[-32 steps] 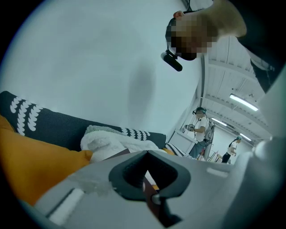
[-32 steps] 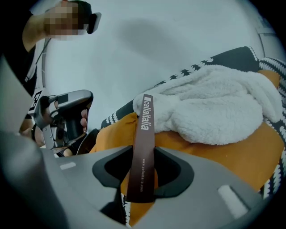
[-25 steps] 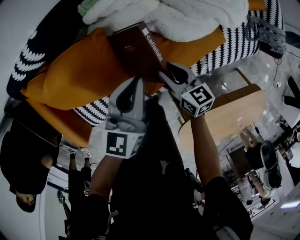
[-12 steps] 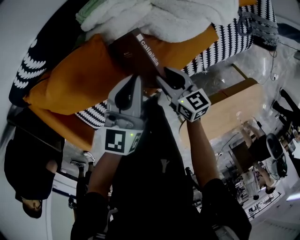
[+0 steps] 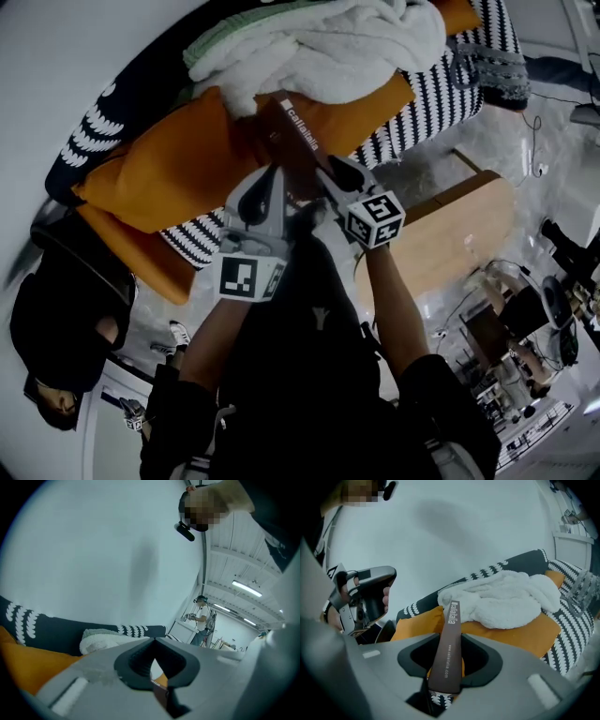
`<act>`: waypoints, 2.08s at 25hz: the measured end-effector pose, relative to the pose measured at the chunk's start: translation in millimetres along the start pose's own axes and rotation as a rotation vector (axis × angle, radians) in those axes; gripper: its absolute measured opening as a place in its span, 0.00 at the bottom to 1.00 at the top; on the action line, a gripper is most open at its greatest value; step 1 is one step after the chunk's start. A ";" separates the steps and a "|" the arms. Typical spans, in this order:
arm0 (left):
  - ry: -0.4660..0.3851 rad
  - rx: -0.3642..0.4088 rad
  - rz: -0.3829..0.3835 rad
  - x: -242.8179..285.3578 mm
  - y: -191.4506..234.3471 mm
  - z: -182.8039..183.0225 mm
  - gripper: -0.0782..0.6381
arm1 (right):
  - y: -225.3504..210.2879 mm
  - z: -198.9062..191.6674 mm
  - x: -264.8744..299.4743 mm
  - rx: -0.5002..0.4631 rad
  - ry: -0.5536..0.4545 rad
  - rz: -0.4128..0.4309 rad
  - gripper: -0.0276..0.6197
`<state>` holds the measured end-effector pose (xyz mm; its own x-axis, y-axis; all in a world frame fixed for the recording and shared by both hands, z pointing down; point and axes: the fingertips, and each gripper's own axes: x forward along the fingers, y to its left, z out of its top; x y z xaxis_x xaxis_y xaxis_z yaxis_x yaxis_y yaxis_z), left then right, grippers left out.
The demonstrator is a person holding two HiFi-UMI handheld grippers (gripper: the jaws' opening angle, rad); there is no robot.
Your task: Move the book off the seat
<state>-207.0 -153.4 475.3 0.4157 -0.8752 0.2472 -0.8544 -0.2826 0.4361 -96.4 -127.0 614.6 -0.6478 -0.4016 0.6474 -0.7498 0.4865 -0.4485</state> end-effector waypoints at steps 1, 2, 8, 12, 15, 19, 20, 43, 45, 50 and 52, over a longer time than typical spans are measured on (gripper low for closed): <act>0.000 0.006 0.000 -2.6 -6.1 -1.5 0.12 | -2.0 -4.4 -6.3 0.002 0.001 -0.007 0.28; 0.000 0.010 0.002 -4.3 -11.7 -0.8 0.12 | -3.9 -6.5 -12.2 0.005 0.002 -0.013 0.28; -0.009 0.025 0.024 -22.6 -31.7 49.6 0.12 | 16.6 20.4 -42.9 0.028 0.006 -0.039 0.28; 0.001 0.023 0.010 -28.5 -50.6 63.1 0.12 | 22.3 33.0 -66.3 0.050 -0.031 -0.059 0.28; -0.012 0.048 -0.017 -29.9 -67.9 76.0 0.12 | 25.7 45.4 -86.0 0.059 -0.065 -0.073 0.28; -0.023 0.067 -0.052 -30.8 -95.1 91.2 0.12 | 25.7 61.2 -119.9 0.074 -0.122 -0.098 0.28; -0.025 0.074 -0.061 -30.7 -101.8 93.8 0.12 | 24.9 65.4 -129.1 0.078 -0.139 -0.106 0.28; -0.108 0.182 -0.234 -88.4 -281.5 139.0 0.12 | 60.5 99.3 -350.4 0.063 -0.475 -0.198 0.28; -0.125 0.191 -0.247 -91.1 -293.2 145.8 0.12 | 65.3 101.7 -365.0 0.059 -0.499 -0.202 0.28; -0.154 0.210 -0.271 -96.0 -316.6 155.4 0.12 | 77.2 106.6 -399.2 0.033 -0.545 -0.205 0.28; -0.161 0.218 -0.283 -95.6 -324.2 156.2 0.12 | 80.7 107.1 -411.1 0.019 -0.562 -0.208 0.28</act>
<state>-18.4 -39.4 175.1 0.6050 -0.7962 -0.0034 -0.7663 -0.5835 0.2688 95.0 -5.8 246.3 -0.4553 -0.8384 0.2998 -0.8674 0.3418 -0.3616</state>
